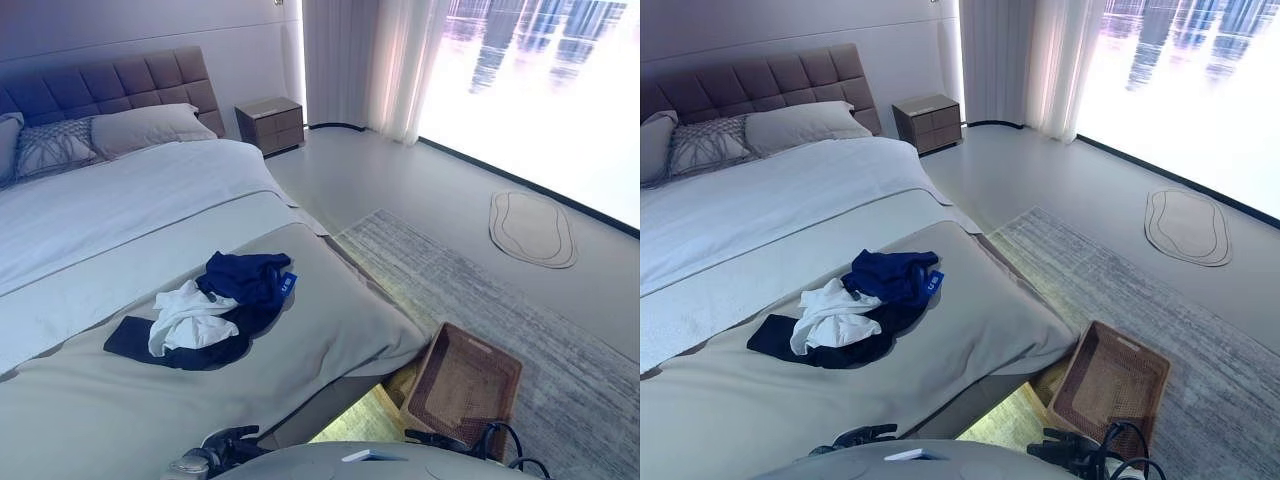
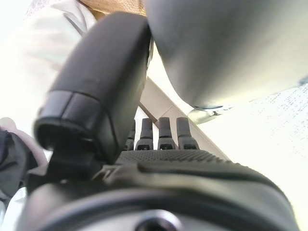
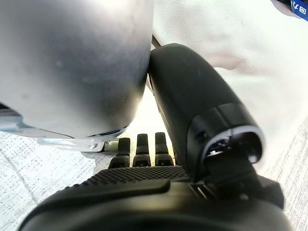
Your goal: Pick up the clothes from the bed and place them into the basket
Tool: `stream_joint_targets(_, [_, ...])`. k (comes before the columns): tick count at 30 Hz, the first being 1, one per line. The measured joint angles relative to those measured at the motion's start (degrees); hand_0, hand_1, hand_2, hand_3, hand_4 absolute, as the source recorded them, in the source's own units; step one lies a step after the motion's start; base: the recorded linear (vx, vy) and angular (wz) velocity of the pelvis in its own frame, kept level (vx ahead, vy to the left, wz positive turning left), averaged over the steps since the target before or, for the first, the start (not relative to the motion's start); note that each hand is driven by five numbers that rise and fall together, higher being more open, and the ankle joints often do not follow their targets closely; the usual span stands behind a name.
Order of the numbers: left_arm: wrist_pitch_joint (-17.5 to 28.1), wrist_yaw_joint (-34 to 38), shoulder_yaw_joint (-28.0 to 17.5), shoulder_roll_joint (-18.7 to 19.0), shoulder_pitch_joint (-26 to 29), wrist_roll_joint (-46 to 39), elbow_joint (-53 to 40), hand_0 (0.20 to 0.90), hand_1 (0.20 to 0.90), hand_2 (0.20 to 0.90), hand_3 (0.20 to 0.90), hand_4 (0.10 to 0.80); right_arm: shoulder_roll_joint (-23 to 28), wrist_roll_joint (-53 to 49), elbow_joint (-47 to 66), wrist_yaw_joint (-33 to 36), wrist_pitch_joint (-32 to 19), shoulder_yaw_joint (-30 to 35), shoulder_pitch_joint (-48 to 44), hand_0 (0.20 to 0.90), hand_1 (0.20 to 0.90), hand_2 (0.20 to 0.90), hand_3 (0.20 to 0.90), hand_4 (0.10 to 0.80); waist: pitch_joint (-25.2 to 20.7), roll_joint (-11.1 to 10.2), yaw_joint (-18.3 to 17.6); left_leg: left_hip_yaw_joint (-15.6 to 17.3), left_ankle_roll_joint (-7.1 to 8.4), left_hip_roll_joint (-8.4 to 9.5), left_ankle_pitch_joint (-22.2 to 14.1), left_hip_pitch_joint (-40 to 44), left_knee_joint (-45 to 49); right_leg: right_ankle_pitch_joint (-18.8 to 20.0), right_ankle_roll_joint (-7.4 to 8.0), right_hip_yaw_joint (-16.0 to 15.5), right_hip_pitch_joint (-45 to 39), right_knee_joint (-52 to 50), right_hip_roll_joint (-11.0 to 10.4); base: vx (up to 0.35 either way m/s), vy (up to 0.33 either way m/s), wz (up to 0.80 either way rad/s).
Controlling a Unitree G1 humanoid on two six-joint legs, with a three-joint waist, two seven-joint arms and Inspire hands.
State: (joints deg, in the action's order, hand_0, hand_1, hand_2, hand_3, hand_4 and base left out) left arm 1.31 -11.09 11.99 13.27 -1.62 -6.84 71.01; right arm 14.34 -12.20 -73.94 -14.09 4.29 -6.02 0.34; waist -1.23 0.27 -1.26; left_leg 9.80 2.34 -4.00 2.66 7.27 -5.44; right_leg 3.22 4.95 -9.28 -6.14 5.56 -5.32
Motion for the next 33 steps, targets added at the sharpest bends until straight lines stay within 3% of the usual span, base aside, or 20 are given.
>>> stream_joint_targets(24, [0.0,0.1,0.0,0.02,0.09,-0.01,-0.01,0.9,0.9,0.9,0.9,0.8,-0.01,-0.17,0.01,0.12,0.59,-0.01,-0.23,0.9,0.9,0.9,0.9,0.8,0.1,-0.12,0.26,-0.01,0.0,0.01,0.0,-0.14,0.0,0.0,0.0,-0.07,0.12,0.0,-0.02,0.0,0.0,0.0])
stream_joint_targets(28, [0.0,0.1,-0.01,0.02,0.39,-0.04,-0.04,0.9,0.9,0.9,0.9,0.8,0.06,-7.01,-0.1,0.09,1.16,0.34,0.28,0.9,0.9,0.9,0.9,0.8,0.4,-0.36,0.81,-0.27,0.0,0.02,0.0,-0.16,0.0,-0.01,0.01,-0.49,-0.01,0.0,-0.05,0.014,0.013,0.03])
stream_joint_targets(33, [0.13,0.11,-0.53,0.22,0.24,-0.46,-0.04,0.9,0.9,0.9,0.9,0.8,-0.14,-27.28,0.0,0.13,4.07,5.92,2.0,0.9,0.9,0.9,0.9,0.8,0.8,-0.84,1.08,-0.85,-0.01,0.04,0.01,-0.22,0.0,-0.24,-0.17,-0.95,-0.26,-0.01,-0.06,0.012,0.035,0.05])
